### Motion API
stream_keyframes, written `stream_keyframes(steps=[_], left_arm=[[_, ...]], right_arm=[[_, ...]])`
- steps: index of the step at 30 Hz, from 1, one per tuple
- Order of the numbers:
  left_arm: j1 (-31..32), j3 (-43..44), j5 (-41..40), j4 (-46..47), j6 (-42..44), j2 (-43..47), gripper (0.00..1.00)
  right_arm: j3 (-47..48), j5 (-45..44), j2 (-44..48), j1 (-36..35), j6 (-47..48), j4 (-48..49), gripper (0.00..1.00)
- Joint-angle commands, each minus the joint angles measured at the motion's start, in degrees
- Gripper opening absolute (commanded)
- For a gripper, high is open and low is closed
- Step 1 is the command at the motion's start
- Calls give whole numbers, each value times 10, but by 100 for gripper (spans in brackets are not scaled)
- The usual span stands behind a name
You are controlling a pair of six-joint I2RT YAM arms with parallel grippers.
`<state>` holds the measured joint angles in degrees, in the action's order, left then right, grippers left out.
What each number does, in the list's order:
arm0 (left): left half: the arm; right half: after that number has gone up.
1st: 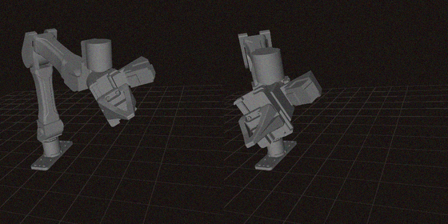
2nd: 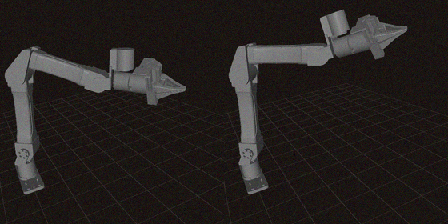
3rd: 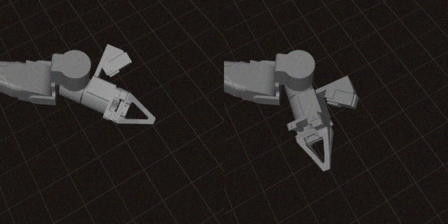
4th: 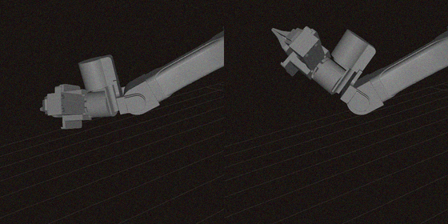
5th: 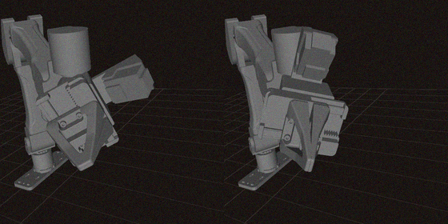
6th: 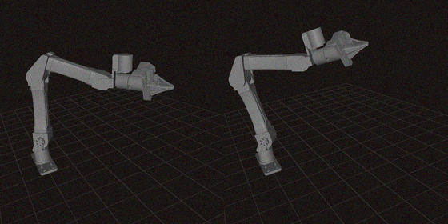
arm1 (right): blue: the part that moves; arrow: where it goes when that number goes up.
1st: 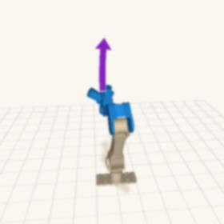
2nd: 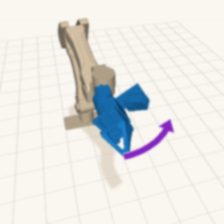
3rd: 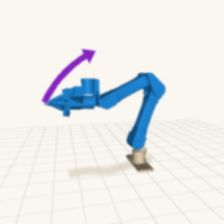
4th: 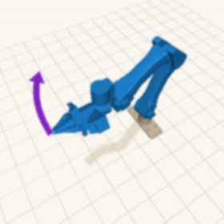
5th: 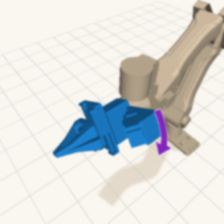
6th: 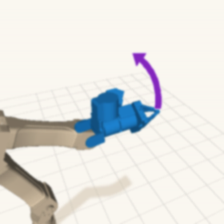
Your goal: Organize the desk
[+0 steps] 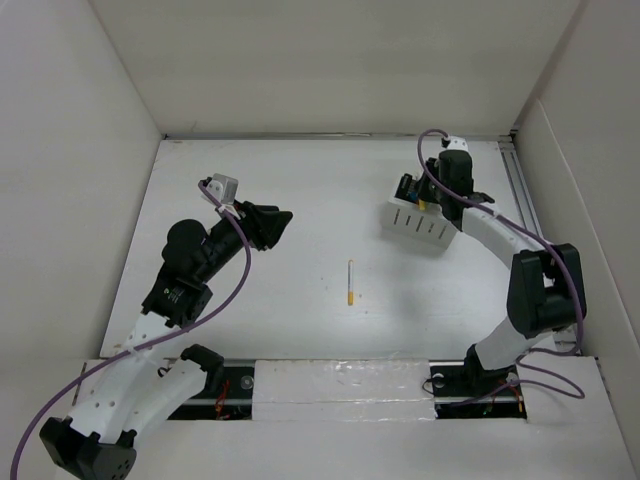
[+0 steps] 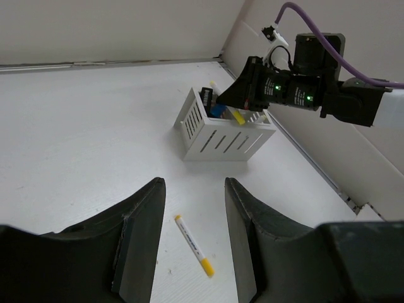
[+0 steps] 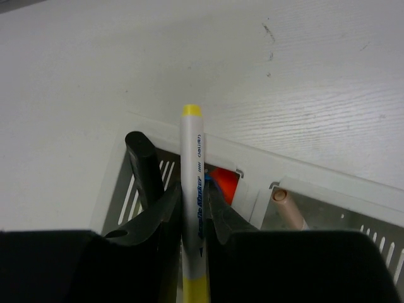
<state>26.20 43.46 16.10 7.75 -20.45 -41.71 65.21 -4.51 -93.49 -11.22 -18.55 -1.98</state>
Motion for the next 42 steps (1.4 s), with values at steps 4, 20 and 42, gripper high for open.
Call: stream_keyframes(steps=[4, 20, 42], left_arm=[[2, 2, 12, 30, 0, 9, 39], [2, 0, 7, 29, 0, 14, 39], [2, 2, 8, 30, 0, 5, 39]], right_arm=[[-47, -30, 99, 1, -30, 93, 0], [-177, -211, 168, 13, -67, 203, 0], [-113, -313, 96, 8, -63, 114, 8]])
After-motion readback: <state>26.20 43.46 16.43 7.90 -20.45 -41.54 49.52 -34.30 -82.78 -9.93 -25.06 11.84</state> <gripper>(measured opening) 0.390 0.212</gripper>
